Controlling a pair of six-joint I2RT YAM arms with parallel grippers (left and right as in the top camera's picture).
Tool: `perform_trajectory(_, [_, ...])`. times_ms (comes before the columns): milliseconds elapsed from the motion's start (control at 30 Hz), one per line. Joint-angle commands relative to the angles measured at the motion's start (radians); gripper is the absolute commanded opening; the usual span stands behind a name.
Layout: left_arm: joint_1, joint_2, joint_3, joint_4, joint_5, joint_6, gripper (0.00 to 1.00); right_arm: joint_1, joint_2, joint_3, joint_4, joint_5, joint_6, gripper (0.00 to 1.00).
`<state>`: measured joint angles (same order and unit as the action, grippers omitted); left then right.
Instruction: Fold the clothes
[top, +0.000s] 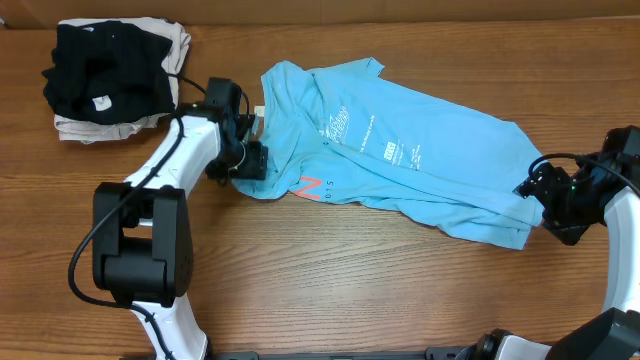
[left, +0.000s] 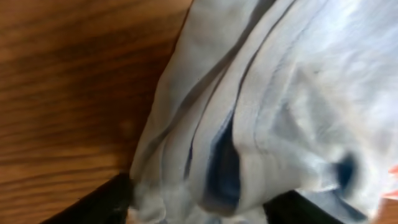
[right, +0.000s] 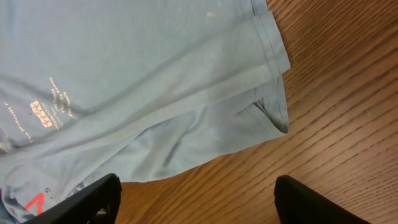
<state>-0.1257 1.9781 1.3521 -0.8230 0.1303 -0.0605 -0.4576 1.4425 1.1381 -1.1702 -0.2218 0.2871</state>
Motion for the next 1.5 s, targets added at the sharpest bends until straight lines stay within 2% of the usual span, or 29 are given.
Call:
perform_trajectory(0, [-0.006,-0.003,-0.038,0.021,-0.036,0.019,0.39,0.0,-0.016,-0.006,0.002,0.0,-0.003,0.8])
perform_trajectory(100, [-0.003,-0.004,-0.032,0.012,-0.038,0.019,0.06,0.0,-0.016,-0.006,-0.008,0.001,-0.003,0.79])
perform_trajectory(133, [0.002,-0.004,-0.026,0.003,-0.045,0.019,0.04,0.0,-0.016,-0.006,-0.013,0.003,-0.004,0.8])
perform_trajectory(200, [0.016,-0.004,-0.001,-0.038,-0.08,0.01,0.04,0.0,-0.016,-0.006,-0.032,0.003,-0.004,0.79])
perform_trajectory(467, [0.126,-0.004,0.271,-0.412,-0.123,0.0,0.04,0.039,-0.016,-0.062,-0.059,0.003,-0.002,0.77])
perform_trajectory(633, [0.178,-0.004,0.384,-0.538,-0.122,0.0,0.04,0.116,-0.015,-0.142,-0.014,0.003,0.035,0.74])
perform_trajectory(767, [0.189,-0.004,0.396,-0.564,-0.124,0.001,0.04,0.185,-0.011,-0.202,0.057,0.004,0.084,0.71])
perform_trajectory(1000, [0.189,-0.004,0.396,-0.551,-0.138,0.001,0.04,0.288,0.017,-0.278,0.157,0.097,0.203,0.58])
perform_trajectory(1200, [0.189,-0.004,0.396,-0.537,-0.137,0.001,0.04,0.301,0.06,-0.332,0.187,0.217,0.327,0.57])
perform_trajectory(1367, [0.189,-0.004,0.396,-0.524,-0.138,0.001,0.04,0.3,0.061,-0.367,0.266,0.247,0.349,0.56])
perform_trajectory(1467, [0.189,-0.004,0.395,-0.511,-0.141,0.001,0.04,0.3,0.061,-0.38,0.301,0.282,0.373,0.5])
